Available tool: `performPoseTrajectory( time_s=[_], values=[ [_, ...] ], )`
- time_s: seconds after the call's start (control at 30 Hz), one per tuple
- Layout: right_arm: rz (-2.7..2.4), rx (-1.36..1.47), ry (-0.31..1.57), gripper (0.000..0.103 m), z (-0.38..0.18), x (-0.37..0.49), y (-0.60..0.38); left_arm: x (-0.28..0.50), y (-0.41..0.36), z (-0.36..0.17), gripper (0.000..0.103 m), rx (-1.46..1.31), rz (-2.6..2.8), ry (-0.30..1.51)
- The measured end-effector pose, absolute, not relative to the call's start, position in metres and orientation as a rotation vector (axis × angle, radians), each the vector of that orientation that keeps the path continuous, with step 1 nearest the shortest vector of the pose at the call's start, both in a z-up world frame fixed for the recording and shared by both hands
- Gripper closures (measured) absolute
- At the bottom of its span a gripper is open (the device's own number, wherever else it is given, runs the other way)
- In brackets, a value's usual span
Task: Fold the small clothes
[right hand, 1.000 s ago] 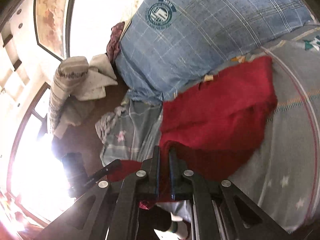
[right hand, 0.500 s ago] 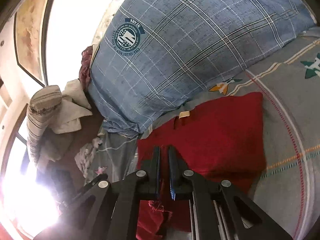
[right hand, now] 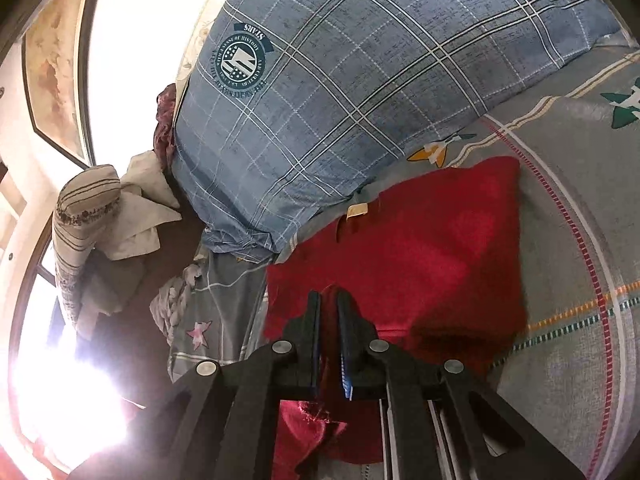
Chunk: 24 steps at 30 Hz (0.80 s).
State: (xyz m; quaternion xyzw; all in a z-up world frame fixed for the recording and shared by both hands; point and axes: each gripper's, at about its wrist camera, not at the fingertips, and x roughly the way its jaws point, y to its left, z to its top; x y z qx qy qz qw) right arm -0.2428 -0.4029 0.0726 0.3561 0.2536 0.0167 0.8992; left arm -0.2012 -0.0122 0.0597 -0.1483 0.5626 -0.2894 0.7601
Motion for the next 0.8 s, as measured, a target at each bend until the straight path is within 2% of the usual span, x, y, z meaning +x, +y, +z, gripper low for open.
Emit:
performPoseTrajectory(
  time_s=[0.3, 0.5, 0.6, 0.67, 0.7, 0.8],
  values=[
    [0.012, 0.763, 0.529, 0.091, 0.064, -0.245, -0.407, -0.203, -0.037, 0.037, 0.045, -0.229, -0.572, 1.251],
    [-0.004, 0.782, 0.550, 0.090, 0.055, -0.248, -0.411, -0.207, -0.054, 0.033, 0.043, -0.221, -0.577, 1.207],
    [0.002, 0.804, 0.555, 0.084, 0.051, -0.246, -0.411, -0.210, -0.061, 0.030, 0.045, -0.225, -0.624, 1.216],
    [0.013, 0.805, 0.581, 0.061, 0.047, -0.243, -0.408, -0.208, -0.063, 0.028, 0.065, -0.222, -0.627, 1.210],
    [0.013, 0.807, 0.592, 0.057, 0.046, -0.241, -0.407, -0.205, -0.062, 0.025, 0.088, -0.223, -0.631, 1.221],
    [0.009, 0.808, 0.616, 0.056, 0.042, -0.239, -0.403, -0.202, -0.057, 0.026, 0.094, -0.238, -0.662, 1.224]
  ],
)
